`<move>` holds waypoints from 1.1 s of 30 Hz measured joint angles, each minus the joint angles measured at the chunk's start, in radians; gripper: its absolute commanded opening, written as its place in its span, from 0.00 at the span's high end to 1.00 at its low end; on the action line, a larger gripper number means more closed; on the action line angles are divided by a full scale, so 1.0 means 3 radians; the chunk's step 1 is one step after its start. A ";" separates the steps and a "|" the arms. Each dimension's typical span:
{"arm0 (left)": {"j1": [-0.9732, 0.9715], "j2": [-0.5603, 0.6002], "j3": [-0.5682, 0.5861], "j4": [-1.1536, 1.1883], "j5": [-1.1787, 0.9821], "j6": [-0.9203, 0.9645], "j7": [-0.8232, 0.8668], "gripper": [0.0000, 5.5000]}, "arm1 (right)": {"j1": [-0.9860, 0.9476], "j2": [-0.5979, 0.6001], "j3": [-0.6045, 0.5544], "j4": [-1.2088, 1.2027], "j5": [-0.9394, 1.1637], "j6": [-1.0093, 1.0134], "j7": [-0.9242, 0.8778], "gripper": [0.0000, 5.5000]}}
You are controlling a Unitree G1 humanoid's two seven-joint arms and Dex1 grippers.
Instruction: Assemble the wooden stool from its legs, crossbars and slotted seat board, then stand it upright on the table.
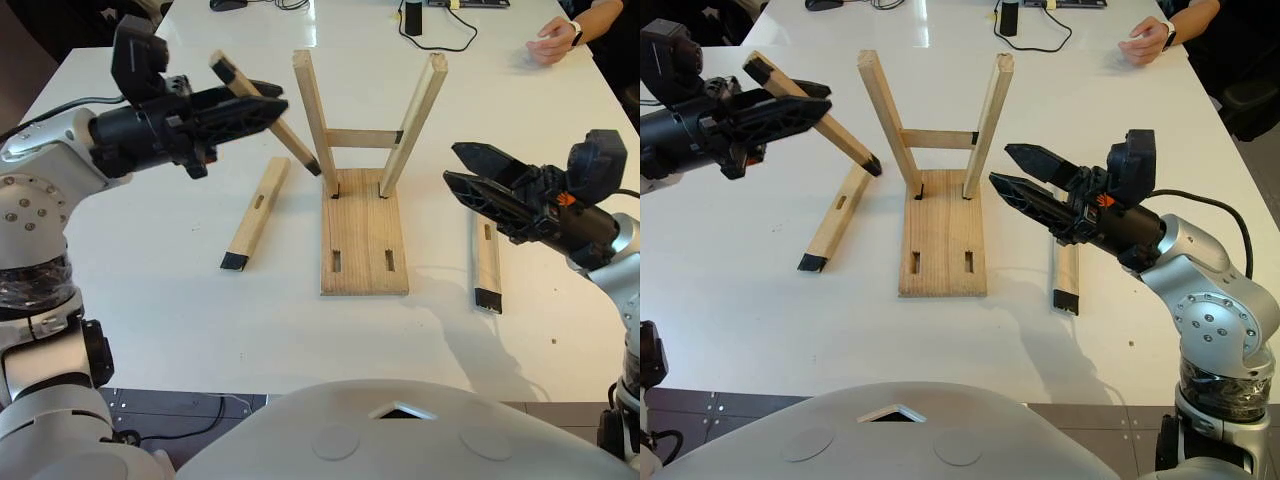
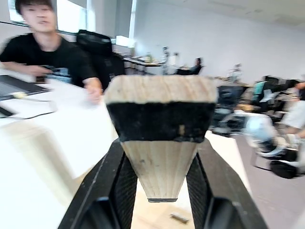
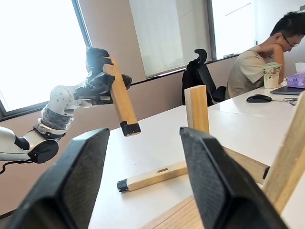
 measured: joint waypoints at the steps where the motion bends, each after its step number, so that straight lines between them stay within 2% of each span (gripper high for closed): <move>1: 0.0006 0.0065 -0.0087 0.0253 0.0314 -0.0202 -0.0126 0.76 | 0.0030 0.0030 0.0006 -0.0009 -0.0027 -0.0025 -0.0012 0.51; 5: 0.0042 0.0162 -0.0417 0.1125 0.1332 -0.1024 -0.0434 0.76 | 0.0084 0.0089 0.0049 -0.0073 -0.0160 -0.0112 -0.0031 0.51; 8: 0.0099 0.0162 -0.0569 0.1558 0.1835 -0.1506 -0.0534 0.76 | 0.0184 0.0089 0.0132 -0.0101 -0.0308 -0.0152 -0.0005 0.51; 11: 0.0253 0.0155 -0.0697 0.1774 0.2239 -0.2022 -0.0625 0.76 | 0.0227 0.0088 0.0171 -0.0113 -0.0432 -0.0184 0.0022 0.51; 14: 0.0440 0.0122 -0.0751 0.1839 0.2420 -0.2262 -0.0722 0.76 | 0.0238 0.0089 0.0184 -0.0113 -0.0479 -0.0205 0.0049 0.51; 18: 0.0689 0.0119 -0.0744 0.1505 0.2364 -0.2315 -0.0976 0.76 | 0.0242 0.0089 0.0202 -0.0111 -0.0544 -0.0254 0.0073 0.51; 25: 0.1169 0.0183 -0.0716 0.0579 0.2004 -0.1874 -0.1330 0.76 | 0.0287 0.0089 0.0255 -0.0110 -0.0639 -0.0270 0.0077 0.51; 29: 0.1156 0.0195 -0.0657 0.0476 0.1989 -0.1802 -0.1315 0.76 | 0.0301 0.0088 0.0260 -0.0107 -0.0659 -0.0285 0.0081 0.51; 33: 0.0871 0.0134 -0.0559 0.0561 0.1966 -0.1685 -0.1139 0.76 | 0.0301 0.0088 0.0273 -0.0080 -0.0720 -0.0304 0.0101 0.51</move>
